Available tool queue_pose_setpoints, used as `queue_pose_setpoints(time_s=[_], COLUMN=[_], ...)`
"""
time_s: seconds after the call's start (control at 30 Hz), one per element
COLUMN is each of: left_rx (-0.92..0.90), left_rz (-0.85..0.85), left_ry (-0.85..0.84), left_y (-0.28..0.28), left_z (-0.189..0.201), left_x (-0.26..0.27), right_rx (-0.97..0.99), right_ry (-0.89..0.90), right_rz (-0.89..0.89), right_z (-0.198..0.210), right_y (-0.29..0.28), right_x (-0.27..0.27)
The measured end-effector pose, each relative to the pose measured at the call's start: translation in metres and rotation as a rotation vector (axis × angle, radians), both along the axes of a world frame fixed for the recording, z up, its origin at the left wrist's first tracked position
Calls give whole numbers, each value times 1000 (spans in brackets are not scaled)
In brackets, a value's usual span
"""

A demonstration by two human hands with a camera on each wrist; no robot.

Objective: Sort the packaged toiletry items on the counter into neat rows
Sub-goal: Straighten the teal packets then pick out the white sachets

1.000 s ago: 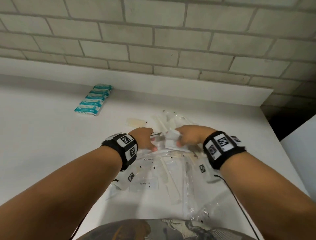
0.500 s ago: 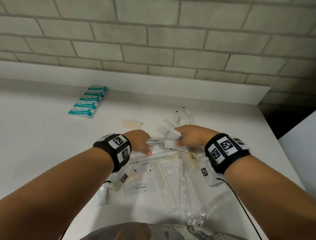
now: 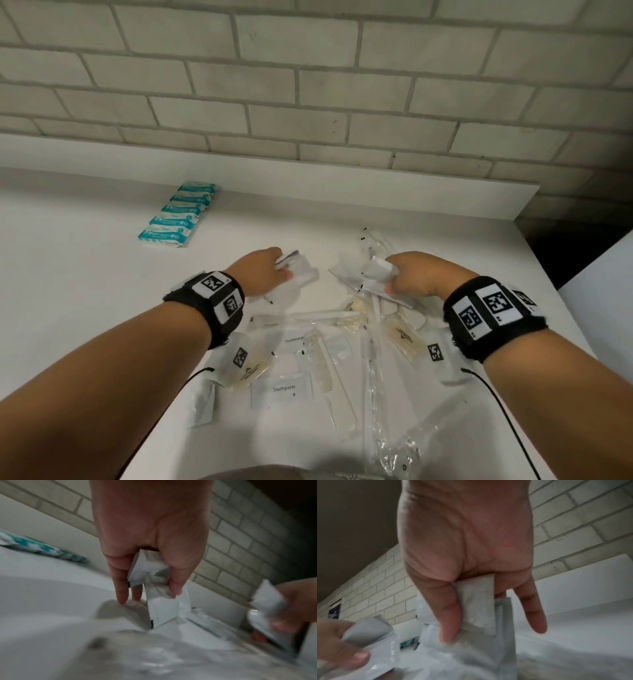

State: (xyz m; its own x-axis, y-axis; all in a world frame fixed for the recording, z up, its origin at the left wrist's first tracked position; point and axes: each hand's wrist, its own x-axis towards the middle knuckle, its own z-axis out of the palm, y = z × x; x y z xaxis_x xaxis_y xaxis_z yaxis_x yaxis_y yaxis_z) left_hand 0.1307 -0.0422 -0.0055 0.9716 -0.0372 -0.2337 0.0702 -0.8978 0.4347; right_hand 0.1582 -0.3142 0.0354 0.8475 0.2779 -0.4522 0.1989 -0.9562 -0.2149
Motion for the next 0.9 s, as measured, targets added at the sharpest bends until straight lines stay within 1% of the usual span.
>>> queue_pose_setpoints(time_s=[0.03,0.07,0.13,0.17,0.23,0.27,0.3,0.33,0.37,0.43,0.57,0.63,0.7,0.73,0.8,0.9], left_rx=[-43,-102,-317,-475,-875,-1066,-1215,-1313,-1367,-1418,-1441,-1460,-1499,-1520,-1563,-1574], left_rz=[0,11,73,117,165,148,120,101,100,129,123,128,153,177,215,215], left_ry=[-14,-32,-65,-76,-48,-12,25,56,79,145,303,310,288,271,247,235], left_y=[-8,-16,-30,-35,-44,-47,-48,-47,-47,-43,-36,-32,-24,-17,-3,20], left_z=[1,3,7,11,19,24,28,30,33,34,32,32,34,35,38,43], left_x=[-3,-6,-11,-15,-22,-26,-29,-31,-35,-42,-59,-67,-71,-72,-75,-79], right_rx=[27,104,364,528,841,943,1006,1019,1029,1045,1096,1103,1121,1136,1153,1141], right_ry=[-35,-70,-120,-117,-34,5,30,42,50,57,42,60,83,75,-3,-94], right_rz=[-14,-44,-131,-168,-230,-257,-277,-288,-297,-311,-411,-477,-507,-486,-410,-392], right_z=[2,3,7,10,10,9,9,9,8,3,0,2,4,5,8,9], right_y=[2,4,11,17,30,38,46,53,60,72,92,103,111,115,122,131], right_x=[-2,-3,-7,-12,-21,-26,-32,-37,-41,-47,-55,-59,-62,-63,-66,-68])
